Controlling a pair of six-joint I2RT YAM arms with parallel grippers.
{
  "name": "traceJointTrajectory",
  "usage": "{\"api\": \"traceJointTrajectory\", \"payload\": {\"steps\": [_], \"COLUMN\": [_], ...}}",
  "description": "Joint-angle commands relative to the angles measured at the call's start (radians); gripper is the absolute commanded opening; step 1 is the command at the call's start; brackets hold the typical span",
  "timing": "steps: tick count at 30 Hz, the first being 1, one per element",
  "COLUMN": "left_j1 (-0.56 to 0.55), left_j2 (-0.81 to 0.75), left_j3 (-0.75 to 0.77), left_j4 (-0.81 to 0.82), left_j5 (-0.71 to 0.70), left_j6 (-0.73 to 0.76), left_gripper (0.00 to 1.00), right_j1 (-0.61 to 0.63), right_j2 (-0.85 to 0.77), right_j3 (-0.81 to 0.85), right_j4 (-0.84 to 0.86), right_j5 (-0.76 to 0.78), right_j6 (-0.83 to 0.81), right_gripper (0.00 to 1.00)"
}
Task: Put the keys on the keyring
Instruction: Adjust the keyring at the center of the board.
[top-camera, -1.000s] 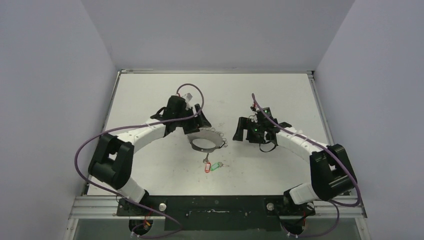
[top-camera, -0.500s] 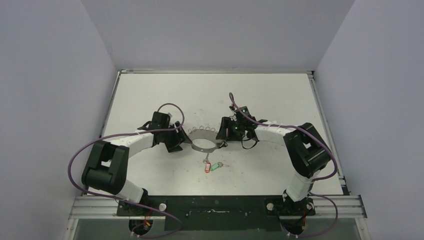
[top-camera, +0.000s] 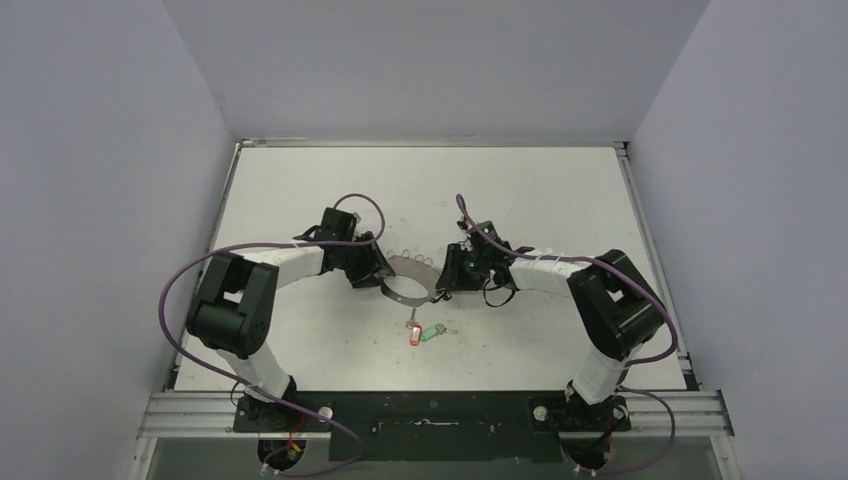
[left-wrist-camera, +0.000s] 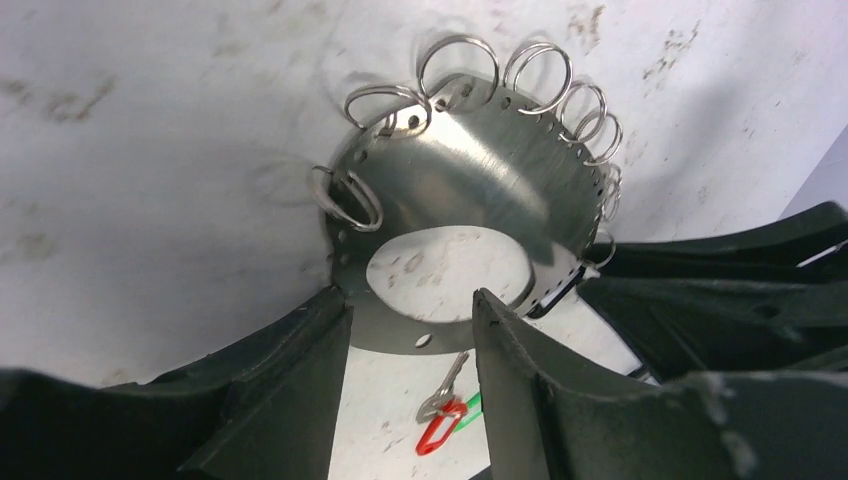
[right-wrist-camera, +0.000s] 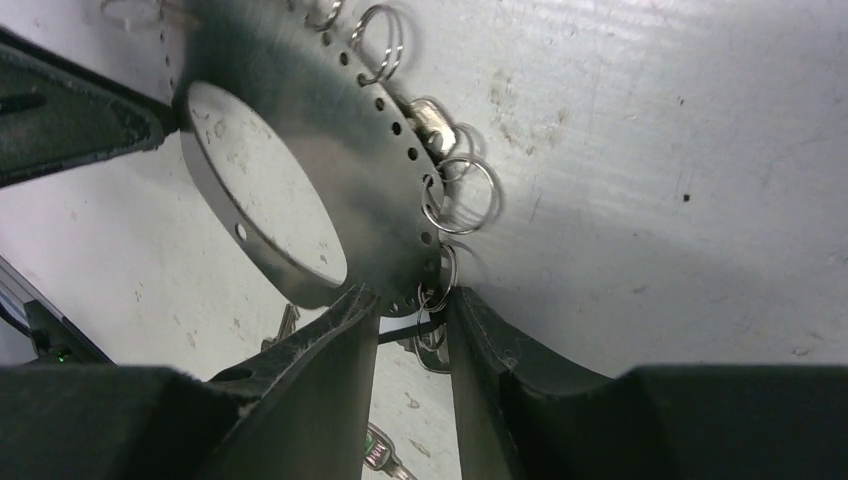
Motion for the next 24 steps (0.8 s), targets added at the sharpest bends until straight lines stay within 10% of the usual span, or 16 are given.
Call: {"api": "traceJointTrajectory", "payload": {"steps": [1,12,24], "left_j1": [-0.041,-0.072,-0.071], "left_j2": [0.084,0.150,-0.006], "left_j3": [0.088,0.268,0.086], "left_j4": [-0.016,-0.167,-0.168], "left_j5": [-0.070,-0.142,-0.136], "left_j6": [0.056,0.174,0.168], "left_gripper": [0.46,0.50,0.52], "right_j1": [0.018,0.009,-0.074], "right_j2": [-0.051,-0.152,-0.151], "right_j3": [-0.053,-0.082,-0.029], "right_j4": [-0.022,-0.080,-0.096], "right_j5": [0.010,0.094,0.066], "right_j6": [-0.003,-0.016,-0.053], "right_gripper": [0.33,0.51,0.61]}}
